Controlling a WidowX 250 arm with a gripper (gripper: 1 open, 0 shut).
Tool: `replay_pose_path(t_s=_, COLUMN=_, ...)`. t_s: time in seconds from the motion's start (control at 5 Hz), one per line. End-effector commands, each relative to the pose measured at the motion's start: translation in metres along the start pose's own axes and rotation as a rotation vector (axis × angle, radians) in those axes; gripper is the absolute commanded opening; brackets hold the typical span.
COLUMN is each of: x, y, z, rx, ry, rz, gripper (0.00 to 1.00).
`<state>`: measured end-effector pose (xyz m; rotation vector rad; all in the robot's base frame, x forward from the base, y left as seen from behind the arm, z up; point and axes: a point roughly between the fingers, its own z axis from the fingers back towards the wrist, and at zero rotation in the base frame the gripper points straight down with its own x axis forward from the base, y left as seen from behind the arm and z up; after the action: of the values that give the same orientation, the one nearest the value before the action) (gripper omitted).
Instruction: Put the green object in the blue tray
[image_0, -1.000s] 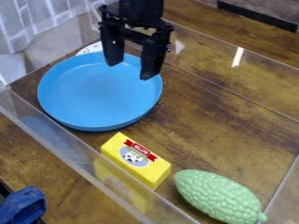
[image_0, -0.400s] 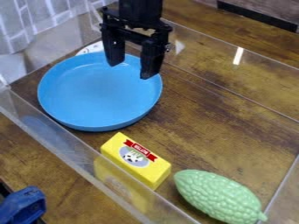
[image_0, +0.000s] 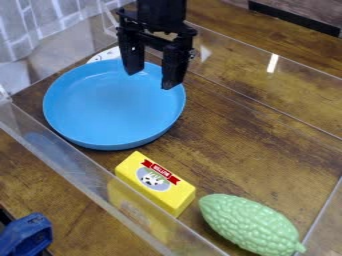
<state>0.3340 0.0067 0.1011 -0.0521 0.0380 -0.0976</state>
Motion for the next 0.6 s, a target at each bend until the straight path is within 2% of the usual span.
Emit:
replay_pose_path(t_s=0.0, x=0.0095, y=0.0101, z=0.0165, rx=0.005, ry=-0.066, rz=0.014, gripper=1.0)
replay_pose_path(t_s=0.4, x=0.0135, y=0.0159, z=0.019, rx=-0.005, ry=-0.082, rz=0.005, gripper=1.0)
